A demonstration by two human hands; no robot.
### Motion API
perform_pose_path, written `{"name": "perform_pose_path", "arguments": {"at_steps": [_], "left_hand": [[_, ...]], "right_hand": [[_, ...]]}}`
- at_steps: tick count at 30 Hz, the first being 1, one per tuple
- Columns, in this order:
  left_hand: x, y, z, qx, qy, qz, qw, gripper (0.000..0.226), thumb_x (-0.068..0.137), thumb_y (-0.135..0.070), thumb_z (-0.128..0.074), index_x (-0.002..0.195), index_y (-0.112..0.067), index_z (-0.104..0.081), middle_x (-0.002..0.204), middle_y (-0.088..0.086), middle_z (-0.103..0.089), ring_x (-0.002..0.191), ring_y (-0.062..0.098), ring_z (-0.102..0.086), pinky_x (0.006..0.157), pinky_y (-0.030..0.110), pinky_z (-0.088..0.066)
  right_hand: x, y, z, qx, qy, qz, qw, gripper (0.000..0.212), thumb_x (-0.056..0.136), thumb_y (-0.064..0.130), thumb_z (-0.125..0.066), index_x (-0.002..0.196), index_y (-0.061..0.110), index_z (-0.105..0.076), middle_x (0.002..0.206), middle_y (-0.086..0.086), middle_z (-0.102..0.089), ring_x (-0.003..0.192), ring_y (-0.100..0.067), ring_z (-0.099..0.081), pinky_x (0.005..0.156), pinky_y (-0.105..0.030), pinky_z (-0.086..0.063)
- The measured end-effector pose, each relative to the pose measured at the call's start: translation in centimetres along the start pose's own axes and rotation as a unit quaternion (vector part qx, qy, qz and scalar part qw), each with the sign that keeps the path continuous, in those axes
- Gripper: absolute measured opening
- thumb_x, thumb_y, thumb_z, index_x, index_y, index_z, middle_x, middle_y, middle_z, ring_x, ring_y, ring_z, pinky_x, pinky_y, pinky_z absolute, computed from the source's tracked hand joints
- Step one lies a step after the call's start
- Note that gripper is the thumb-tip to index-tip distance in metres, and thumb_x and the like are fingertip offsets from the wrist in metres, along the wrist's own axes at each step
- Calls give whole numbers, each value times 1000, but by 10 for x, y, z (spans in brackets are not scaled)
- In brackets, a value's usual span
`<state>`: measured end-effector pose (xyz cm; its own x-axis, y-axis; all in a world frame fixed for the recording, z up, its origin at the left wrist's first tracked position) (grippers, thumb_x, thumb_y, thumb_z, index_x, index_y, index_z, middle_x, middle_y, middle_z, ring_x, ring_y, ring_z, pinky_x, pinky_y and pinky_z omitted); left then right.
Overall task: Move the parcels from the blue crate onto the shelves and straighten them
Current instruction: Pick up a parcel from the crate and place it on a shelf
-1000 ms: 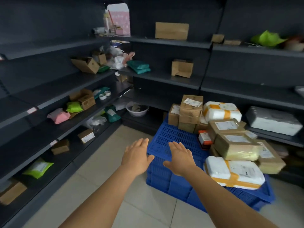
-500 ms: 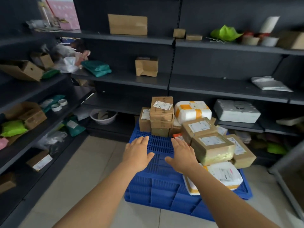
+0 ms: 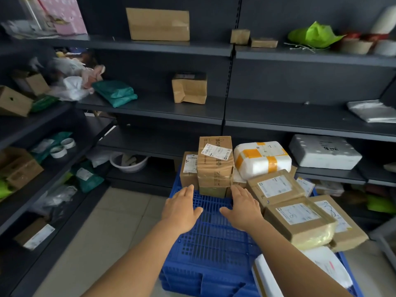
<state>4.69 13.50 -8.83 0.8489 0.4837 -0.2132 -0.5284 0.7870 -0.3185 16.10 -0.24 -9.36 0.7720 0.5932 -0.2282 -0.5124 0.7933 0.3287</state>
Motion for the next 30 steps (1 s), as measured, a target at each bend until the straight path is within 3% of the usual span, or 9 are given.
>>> {"name": "perform_pose_path", "arguments": {"at_steps": [4, 9, 13, 17, 21, 26, 30], "left_hand": [[52, 2, -5, -21, 21, 26, 999, 76, 98, -44, -45, 154, -17, -1, 161, -1, -10, 147, 18, -15, 118, 40, -21], [126, -5, -9, -88, 26, 58, 994, 75, 98, -42, -47, 155, -21, -3, 160, 0, -16, 139, 22, -34, 107, 38, -39], [181, -9, -22, -160, 30, 91, 982, 78, 97, -41, -49, 154, -23, 1, 161, 2, -12, 142, 22, -30, 110, 39, -37], [223, -3, -35, -184, 34, 148, 971, 82, 96, -42, -51, 154, -24, 5, 159, 6, -20, 136, 26, -39, 105, 39, -44], [250, 2, -47, -229, 40, 192, 953, 90, 93, -42, -56, 154, -21, 7, 158, 5, -21, 137, 25, -37, 108, 34, -39], [260, 7, -56, -313, 21, 210, 926, 101, 85, -36, -70, 154, -18, 0, 158, 3, -21, 143, 21, -26, 113, 33, -27], [255, 11, -59, -368, -9, 209, 906, 102, 78, -31, -78, 154, -22, -10, 155, 1, -27, 139, 18, -32, 114, 34, -31]], "right_hand": [[57, -11, -1, 21, 10, -6, 1000, 84, 91, 49, -56, 154, 16, -12, 160, -1, -17, 147, -20, -13, 119, -43, -19], [132, -28, -2, 70, 13, -12, 997, 80, 86, 49, -60, 148, 17, -23, 151, -2, -32, 140, -22, -29, 112, -45, -31], [182, -41, -6, 107, 36, -28, 993, 90, 85, 45, -62, 153, 20, -10, 157, -4, -22, 143, -25, -25, 114, -47, -29], [220, -48, -14, 165, 20, -36, 985, 94, 84, 39, -66, 152, 28, -3, 158, -3, -18, 143, -27, -26, 112, -51, -34], [244, -56, -26, 212, 35, -77, 974, 100, 81, 37, -66, 152, 29, 5, 159, -3, -17, 142, -30, -28, 107, -53, -39], [254, -57, -33, 242, 32, -90, 966, 103, 78, 41, -71, 151, 29, 0, 152, -2, -28, 127, -27, -48, 94, -47, -52], [252, -57, -32, 239, 27, -88, 967, 104, 80, 41, -72, 153, 25, -1, 152, -3, -24, 126, -24, -48, 94, -44, -52]]}}
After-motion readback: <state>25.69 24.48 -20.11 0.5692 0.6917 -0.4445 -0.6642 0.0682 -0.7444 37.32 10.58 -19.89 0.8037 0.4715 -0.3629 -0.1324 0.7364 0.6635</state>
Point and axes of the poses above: each hand's wrist, its own x-axis towards the middle knuckle, its own z-axis out of the back of the hand, y = z × x, the point moved 5 cm from there along x, towards the middle knuckle
